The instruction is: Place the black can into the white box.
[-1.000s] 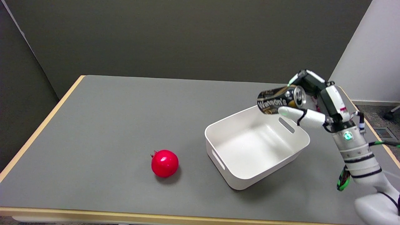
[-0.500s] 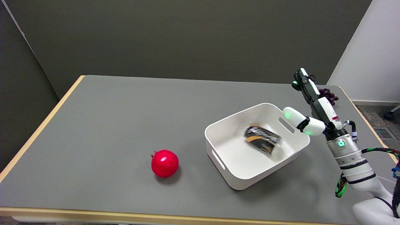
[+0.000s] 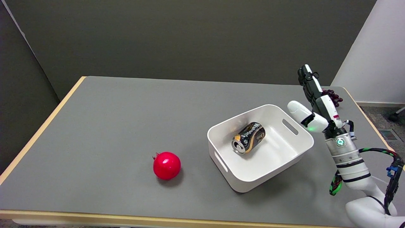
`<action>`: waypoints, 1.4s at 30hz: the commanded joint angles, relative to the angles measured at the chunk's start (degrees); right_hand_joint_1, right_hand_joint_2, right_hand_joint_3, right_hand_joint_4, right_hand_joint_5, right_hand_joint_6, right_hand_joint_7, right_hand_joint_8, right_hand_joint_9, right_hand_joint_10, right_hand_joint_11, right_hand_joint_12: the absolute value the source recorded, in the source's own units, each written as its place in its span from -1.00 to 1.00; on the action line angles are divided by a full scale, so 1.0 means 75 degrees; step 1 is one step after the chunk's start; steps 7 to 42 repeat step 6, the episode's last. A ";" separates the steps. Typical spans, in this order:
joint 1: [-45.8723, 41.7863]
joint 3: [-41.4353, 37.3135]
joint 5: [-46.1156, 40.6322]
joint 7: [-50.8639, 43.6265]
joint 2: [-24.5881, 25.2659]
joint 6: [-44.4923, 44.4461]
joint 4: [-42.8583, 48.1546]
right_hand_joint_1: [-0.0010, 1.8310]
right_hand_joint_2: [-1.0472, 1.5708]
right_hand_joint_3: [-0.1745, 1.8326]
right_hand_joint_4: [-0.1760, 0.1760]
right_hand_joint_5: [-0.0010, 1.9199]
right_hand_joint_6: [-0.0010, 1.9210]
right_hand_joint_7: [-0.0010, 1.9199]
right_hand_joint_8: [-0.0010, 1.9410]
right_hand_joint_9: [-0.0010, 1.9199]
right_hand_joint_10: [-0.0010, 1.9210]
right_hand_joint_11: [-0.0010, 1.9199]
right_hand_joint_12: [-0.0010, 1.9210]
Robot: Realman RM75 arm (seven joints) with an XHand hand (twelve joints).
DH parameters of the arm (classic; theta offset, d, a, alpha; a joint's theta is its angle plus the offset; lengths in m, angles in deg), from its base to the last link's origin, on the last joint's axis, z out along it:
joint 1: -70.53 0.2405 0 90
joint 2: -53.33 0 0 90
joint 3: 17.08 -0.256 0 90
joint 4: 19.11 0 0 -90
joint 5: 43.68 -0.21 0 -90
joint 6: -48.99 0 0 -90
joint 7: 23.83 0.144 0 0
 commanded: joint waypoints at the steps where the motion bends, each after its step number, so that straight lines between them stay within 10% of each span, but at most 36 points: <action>1: 0.0373 0.0682 -0.1515 0.0011 0.0256 -0.1633 -0.0159 -0.57 0.27 -0.16 -0.44 -1.00 -1.00 -1.00 -1.00 -1.00 -1.00 -1.00 -1.00; 42: 0.0497 0.0690 -0.1995 0.0011 0.0182 -0.1625 -0.0284 -0.59 0.28 -0.15 -0.41 -1.00 -1.00 -1.00 -1.00 -1.00 -1.00 -1.00 -1.00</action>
